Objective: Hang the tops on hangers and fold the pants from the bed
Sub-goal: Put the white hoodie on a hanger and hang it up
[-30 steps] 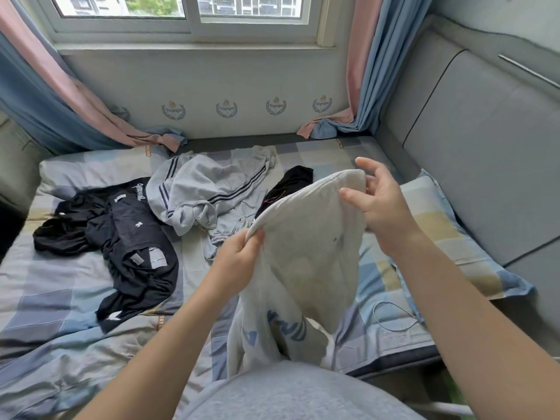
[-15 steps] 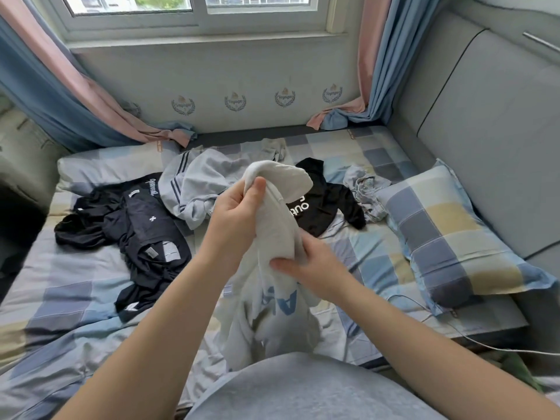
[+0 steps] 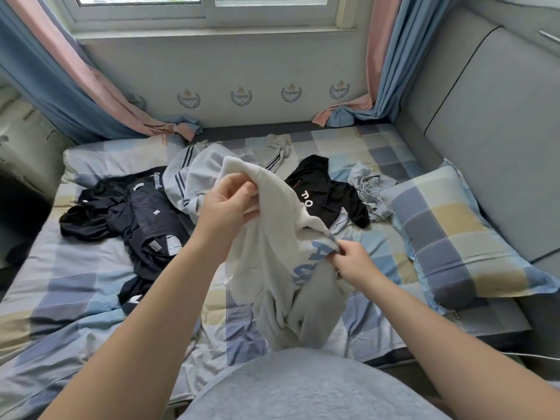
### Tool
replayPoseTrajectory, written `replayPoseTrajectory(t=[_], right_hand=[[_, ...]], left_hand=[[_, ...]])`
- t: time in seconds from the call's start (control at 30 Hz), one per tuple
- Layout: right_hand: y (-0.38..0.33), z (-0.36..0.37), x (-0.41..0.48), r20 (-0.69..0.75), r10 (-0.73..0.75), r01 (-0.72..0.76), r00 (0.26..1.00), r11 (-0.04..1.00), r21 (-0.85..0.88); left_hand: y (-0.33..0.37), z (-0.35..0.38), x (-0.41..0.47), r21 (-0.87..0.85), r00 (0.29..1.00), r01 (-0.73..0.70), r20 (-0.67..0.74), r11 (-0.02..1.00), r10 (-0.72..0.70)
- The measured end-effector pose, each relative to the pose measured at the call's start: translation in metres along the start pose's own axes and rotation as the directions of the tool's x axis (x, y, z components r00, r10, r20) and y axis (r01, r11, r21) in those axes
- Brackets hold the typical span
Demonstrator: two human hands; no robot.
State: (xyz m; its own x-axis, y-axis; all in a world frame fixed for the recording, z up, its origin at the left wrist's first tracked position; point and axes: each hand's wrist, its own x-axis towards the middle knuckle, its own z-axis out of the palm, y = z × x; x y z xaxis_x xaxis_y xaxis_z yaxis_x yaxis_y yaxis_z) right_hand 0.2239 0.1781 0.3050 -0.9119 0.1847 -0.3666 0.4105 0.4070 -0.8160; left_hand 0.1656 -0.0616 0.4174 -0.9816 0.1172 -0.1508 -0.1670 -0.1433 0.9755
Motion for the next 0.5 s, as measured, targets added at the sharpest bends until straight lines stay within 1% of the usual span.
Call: replayPoseTrajectory(t=[0.1,0.17,0.23,0.33,0.43,0.5], right_hand=[[-0.021,-0.008,-0.002,-0.044,0.023,-0.011,0.999,0.963,0.271],[-0.037,-0.011,-0.006,-0.06,0.016,0.009,0.998,0.92,0.391],[-0.051,-0.011,-0.011,-0.053,-0.022,0.043,0.998,0.893,0.448],[-0.065,-0.008,-0.018,-0.073,-0.025,0.059,0.997,0.862,0.504],[-0.079,-0.014,-0.023,-0.136,-0.013,0.087,0.991,0.828,0.553],[-0.089,-0.023,-0.025,-0.183,-0.01,0.12,0.983,0.787,0.605]], left_hand=[[-0.016,-0.002,-0.001,0.166,0.989,0.126,0.054,0.978,-0.136],[-0.029,0.0,-0.006,0.292,0.968,0.193,0.098,0.937,-0.23],[-0.043,0.002,-0.012,0.434,0.933,0.231,0.154,0.871,-0.324],[-0.066,0.005,-0.024,0.558,0.858,0.276,0.223,0.782,-0.462],[-0.088,0.007,-0.032,0.632,0.802,0.313,0.224,0.709,-0.554],[-0.102,0.007,-0.035,0.68,0.76,0.333,0.216,0.654,-0.613]])
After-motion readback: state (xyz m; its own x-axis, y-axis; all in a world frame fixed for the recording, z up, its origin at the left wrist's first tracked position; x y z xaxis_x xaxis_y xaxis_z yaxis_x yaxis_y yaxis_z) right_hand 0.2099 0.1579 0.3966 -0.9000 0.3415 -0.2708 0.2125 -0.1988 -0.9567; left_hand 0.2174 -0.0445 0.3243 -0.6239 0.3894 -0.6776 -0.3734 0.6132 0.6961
